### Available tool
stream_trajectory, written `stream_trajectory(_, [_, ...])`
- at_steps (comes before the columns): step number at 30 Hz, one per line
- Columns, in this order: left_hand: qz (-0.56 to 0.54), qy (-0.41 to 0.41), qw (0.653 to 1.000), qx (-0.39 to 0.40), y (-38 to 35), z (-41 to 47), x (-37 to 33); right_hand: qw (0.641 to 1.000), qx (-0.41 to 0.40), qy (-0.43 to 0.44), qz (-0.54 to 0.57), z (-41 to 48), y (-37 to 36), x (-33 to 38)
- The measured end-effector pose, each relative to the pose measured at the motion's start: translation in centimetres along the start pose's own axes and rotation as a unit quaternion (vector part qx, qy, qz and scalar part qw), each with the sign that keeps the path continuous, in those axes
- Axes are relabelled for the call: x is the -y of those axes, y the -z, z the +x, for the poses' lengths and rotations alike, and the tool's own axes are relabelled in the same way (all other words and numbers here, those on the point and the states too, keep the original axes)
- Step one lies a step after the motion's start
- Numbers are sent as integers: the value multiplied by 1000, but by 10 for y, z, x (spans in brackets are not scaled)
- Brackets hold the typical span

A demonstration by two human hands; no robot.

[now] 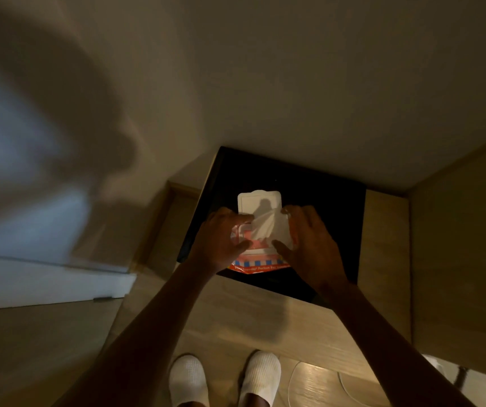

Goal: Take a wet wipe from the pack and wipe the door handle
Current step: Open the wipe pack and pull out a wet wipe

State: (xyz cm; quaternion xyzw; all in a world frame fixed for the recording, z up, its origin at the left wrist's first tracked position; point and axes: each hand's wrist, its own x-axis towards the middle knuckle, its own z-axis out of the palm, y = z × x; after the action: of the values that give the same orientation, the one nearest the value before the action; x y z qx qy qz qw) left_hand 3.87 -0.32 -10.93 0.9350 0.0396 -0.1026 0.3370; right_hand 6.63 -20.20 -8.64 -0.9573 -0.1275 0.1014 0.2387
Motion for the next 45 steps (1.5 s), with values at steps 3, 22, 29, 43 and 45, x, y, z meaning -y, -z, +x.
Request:
stream_trajectory(3, [7,-5,1000,-3,-1,2,4,999,29,-18,-7,5,-5,-3])
stream_trajectory(22, [-39,20,998,-47,-2,1,-8,912,-48,-183,364,41,37,4])
stream_trajectory(29, [21,21,997,-72,-9,4,-19,893,-39,-208,397,49,34,5])
stream_trajectory(43, [-32,22,993,-108,-21,12,-33,911,-40,-219,348,54,33,-1])
stream_trajectory(45, [-113,38,987,-104,-18,11,-36,914,-37,-222,336,55,32,-3])
